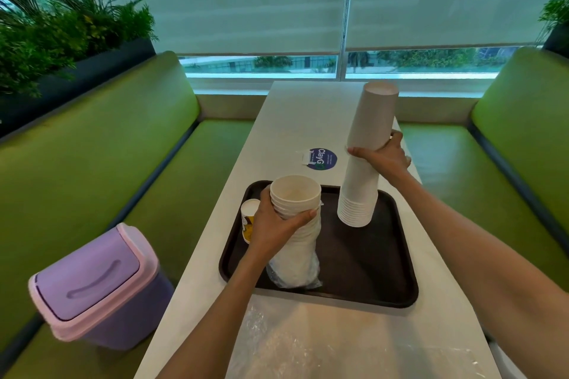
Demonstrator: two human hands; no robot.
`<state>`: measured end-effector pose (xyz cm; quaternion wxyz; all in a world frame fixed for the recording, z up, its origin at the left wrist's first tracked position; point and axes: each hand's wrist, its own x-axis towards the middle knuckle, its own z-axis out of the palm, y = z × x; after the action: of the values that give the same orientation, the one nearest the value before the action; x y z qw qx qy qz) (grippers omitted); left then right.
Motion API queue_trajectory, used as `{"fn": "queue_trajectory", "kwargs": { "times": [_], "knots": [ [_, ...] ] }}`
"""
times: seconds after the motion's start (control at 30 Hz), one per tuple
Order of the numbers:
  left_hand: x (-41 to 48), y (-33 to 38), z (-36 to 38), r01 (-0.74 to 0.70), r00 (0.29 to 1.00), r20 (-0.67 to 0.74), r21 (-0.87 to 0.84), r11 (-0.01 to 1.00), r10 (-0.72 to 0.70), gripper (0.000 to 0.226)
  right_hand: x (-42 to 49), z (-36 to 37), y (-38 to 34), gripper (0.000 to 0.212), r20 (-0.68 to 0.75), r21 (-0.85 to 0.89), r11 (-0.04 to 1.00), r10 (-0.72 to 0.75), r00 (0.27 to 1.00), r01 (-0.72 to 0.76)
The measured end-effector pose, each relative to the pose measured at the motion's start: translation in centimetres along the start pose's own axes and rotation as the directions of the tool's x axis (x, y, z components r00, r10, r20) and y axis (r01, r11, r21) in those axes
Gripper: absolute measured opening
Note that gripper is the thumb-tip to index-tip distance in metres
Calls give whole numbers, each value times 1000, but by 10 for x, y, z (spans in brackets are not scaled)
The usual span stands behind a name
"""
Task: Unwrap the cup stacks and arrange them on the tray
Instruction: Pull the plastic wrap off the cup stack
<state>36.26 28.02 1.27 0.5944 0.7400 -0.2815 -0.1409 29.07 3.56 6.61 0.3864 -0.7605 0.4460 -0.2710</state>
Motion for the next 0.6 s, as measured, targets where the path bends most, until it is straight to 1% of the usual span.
{"fn": "queue_trajectory", "kwargs": {
  "times": [0.1, 0.17, 0.2, 0.23, 0.27, 0.3, 0.33, 0.4, 0.47, 0.5, 0.53, 0.57, 0.6],
  "knots": [
    [0, 0, 1, 1, 1000, 8, 10, 1000, -1, 83, -3, 4, 9, 97, 28, -41, 999, 24, 999, -23],
    [0, 0, 2, 4, 1000, 19, 12, 1000, -4, 83, -7, 5, 15, 103, 100, -64, 997, 48, 994, -42],
    [0, 1, 2, 4, 1000, 24, 10, 1000, -5, 82, -9, 5, 18, 113, 137, -48, 997, 72, 988, -66],
    [0, 1, 3, 6, 1000, 27, 9, 1000, -6, 81, -11, 5, 21, 130, 164, -2, 996, 90, 982, -90],
    [0, 1, 3, 5, 1000, 27, 10, 1000, -5, 81, -11, 4, 22, 148, 170, 58, 991, 112, 979, -123],
    [0, 1, 4, 4, 1000, 27, 13, 1000, -4, 80, -11, 2, 23, 156, 155, 112, 984, 121, 981, -139],
    [-1, 1, 4, 3, 1000, 27, 13, 1000, -4, 80, -12, 0, 21, 152, 111, 143, 981, 113, 987, -128],
    [-1, 1, 3, 3, 1000, 21, 9, 1000, -3, 81, -13, -5, 11, 125, -57, 133, 991, 37, 998, -29],
    [0, 0, 2, 1, 1000, 10, 5, 1000, -1, 83, -15, -12, -4, 108, -218, 98, 986, -113, 969, 137],
    [0, -1, 2, 1, 1000, 4, 3, 1000, -1, 84, -18, -13, -13, 103, -270, 82, 965, -221, 937, 251],
    [0, -2, 2, 2, 1000, -1, -5, 1000, -2, 85, -24, -14, -23, 97, -287, 71, 930, -327, 900, 361],
    [0, -3, 2, 5, 1000, -3, -16, 1000, -5, 86, -29, -14, -31, 91, -271, 53, 885, -433, 859, 463],
    [0, -4, 2, 8, 1000, -4, -29, 1000, -8, 88, -32, -12, -39, 84, -223, 35, 842, -519, 825, 538]
  ]
}}
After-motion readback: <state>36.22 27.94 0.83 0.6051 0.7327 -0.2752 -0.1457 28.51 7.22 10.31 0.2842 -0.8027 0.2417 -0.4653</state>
